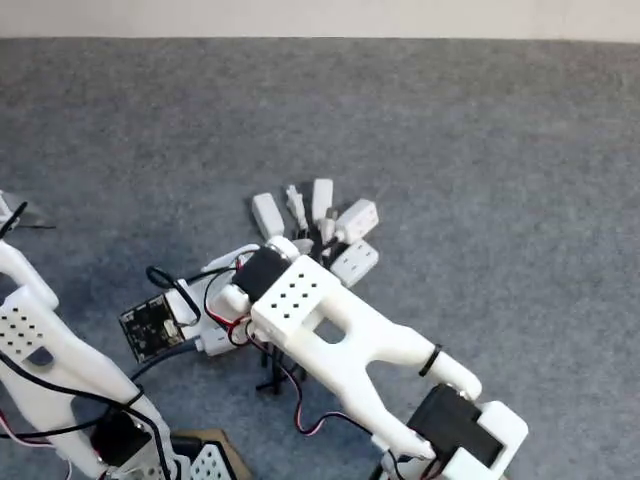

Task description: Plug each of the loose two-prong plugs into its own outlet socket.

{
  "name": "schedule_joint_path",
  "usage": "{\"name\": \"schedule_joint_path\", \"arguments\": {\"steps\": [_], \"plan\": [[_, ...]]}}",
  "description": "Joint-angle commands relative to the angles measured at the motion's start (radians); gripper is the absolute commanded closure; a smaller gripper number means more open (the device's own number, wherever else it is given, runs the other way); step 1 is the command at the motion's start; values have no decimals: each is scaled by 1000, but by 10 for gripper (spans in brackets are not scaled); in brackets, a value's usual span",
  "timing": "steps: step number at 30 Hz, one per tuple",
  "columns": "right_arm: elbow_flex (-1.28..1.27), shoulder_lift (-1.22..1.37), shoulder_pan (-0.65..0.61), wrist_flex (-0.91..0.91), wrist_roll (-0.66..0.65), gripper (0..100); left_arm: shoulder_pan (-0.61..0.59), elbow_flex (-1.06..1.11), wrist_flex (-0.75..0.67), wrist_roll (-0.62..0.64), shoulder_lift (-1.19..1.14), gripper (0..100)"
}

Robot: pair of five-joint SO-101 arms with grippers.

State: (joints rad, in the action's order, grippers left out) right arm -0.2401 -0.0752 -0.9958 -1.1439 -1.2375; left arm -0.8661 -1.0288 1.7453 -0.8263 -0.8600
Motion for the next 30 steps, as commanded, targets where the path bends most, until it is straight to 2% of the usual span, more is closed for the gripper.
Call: {"name": "schedule_joint_path", "arguments": {"steps": [1, 11, 21, 30], "plan": [[56, -15, 2, 16, -9, 993, 1, -44, 8, -38, 8, 620], [-35, -12, -22, 151, 69, 993, 1, -44, 8, -38, 5, 620], [-31, -15, -22, 65, 69, 993, 1, -44, 8, -38, 5, 620], [-31, -12, -28, 59, 91, 993, -4, -44, 8, -38, 5, 620]]}}
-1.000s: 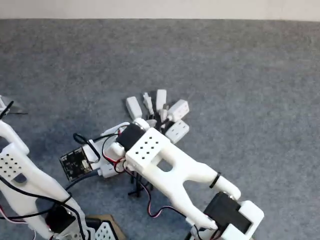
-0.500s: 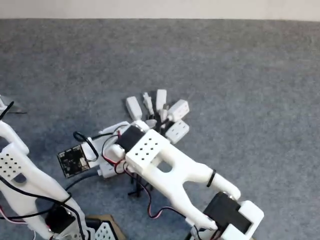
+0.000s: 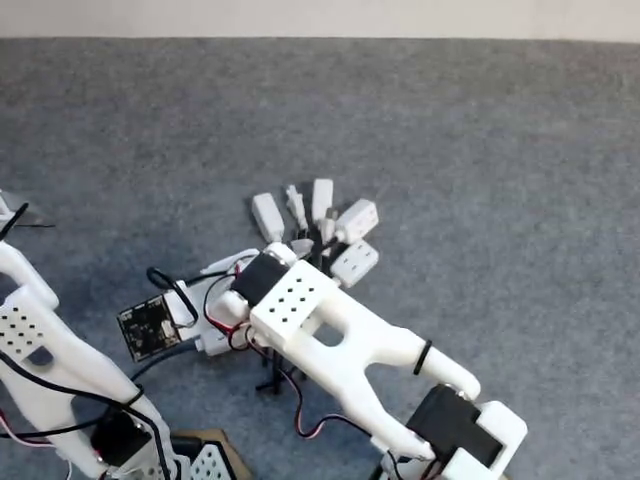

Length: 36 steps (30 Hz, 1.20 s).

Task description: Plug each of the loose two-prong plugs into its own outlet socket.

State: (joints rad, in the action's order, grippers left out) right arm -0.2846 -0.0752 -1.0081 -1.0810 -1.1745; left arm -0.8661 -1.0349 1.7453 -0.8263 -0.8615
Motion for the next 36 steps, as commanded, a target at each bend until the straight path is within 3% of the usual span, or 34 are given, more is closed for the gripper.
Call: {"name": "schedule_joint_path", "arguments": {"steps": [1, 18, 36], "plan": [[13, -12, -25, -4, 34, 993, -5, -38, 8, -38, 7, 620], [13, -12, -31, -90, 3, 993, -7, -38, 8, -38, 7, 620], [13, -12, -18, -24, 6, 993, -2, -38, 8, -37, 7, 620]]}}
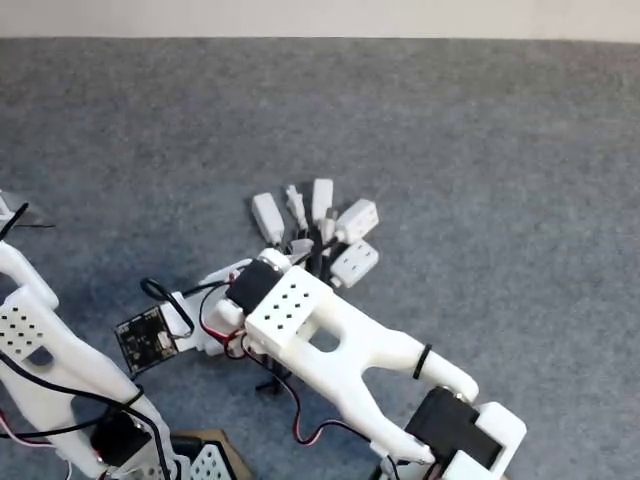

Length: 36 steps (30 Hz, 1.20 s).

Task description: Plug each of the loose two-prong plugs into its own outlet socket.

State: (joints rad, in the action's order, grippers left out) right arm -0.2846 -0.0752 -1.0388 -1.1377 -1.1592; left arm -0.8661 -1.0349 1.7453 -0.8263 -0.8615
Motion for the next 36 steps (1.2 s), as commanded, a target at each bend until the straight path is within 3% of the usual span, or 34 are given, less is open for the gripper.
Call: {"name": "schedule_joint_path", "arguments": {"steps": [1, 20, 36], "plan": [[15, -12, 15, 38, -9, 993, -2, -38, 8, -37, 7, 620], [130, -13, 10, -67, -11, 993, 1, -38, 8, -38, 7, 620], [58, 96, 16, 51, 6, 993, -5, -38, 8, -38, 7, 620]]}}
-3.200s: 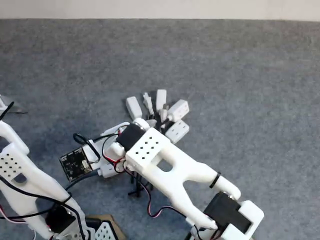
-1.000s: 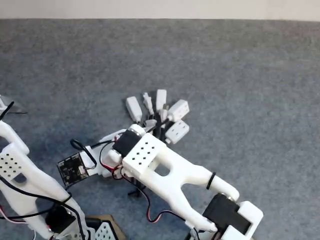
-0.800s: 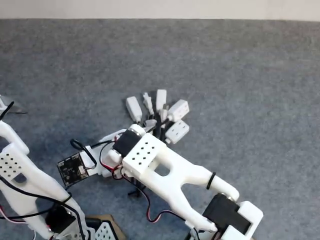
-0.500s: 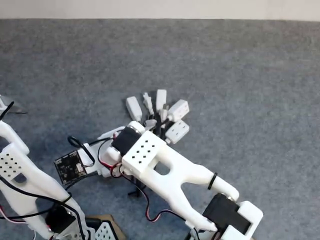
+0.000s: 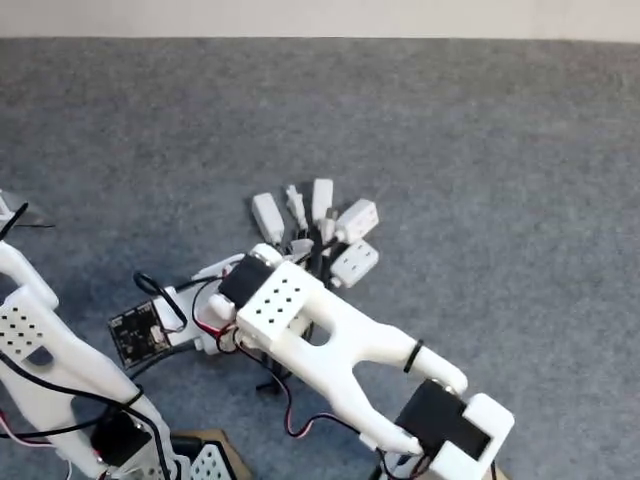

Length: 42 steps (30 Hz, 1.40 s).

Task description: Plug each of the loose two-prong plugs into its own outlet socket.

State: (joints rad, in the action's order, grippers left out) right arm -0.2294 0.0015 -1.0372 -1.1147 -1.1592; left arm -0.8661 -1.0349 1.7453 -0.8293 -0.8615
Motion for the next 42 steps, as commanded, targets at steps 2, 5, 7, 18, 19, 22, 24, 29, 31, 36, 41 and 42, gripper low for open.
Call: {"name": "schedule_joint_path", "arguments": {"steps": [2, 5, 7, 18, 19, 22, 24, 29, 31, 36, 41, 42], "plan": [[7, 36, 15, 28, 6, 993, -8, -38, 8, -35, 7, 620], [7, 25, 12, 28, 6, 993, -8, -38, 8, -35, 7, 620], [4, 22, 15, 28, 6, 993, -7, -38, 8, -35, 7, 620], [-4, 133, 93, 36, 14, 993, -2, -33, 8, -34, 5, 620], [-7, 147, 94, 36, 18, 993, -2, -33, 9, -34, 5, 620], [-64, 177, 93, 127, 71, 993, -1, -35, 14, -31, 8, 620], [-124, 185, 87, 216, 100, 993, -1, -35, 15, -31, 8, 620], [-203, 188, 44, 268, 160, 993, -4, -33, 15, -31, 8, 621], [-185, 183, 42, 263, 210, 992, 2, -33, 15, -29, 8, 621], [-65, 177, 65, 166, 262, 896, 50, -31, 17, -3, 13, 621], [168, 176, 79, -27, 365, 665, 128, -27, 20, 109, 41, 621], [225, 176, 90, -70, 374, 643, 147, -12, 21, 126, 59, 621]]}}
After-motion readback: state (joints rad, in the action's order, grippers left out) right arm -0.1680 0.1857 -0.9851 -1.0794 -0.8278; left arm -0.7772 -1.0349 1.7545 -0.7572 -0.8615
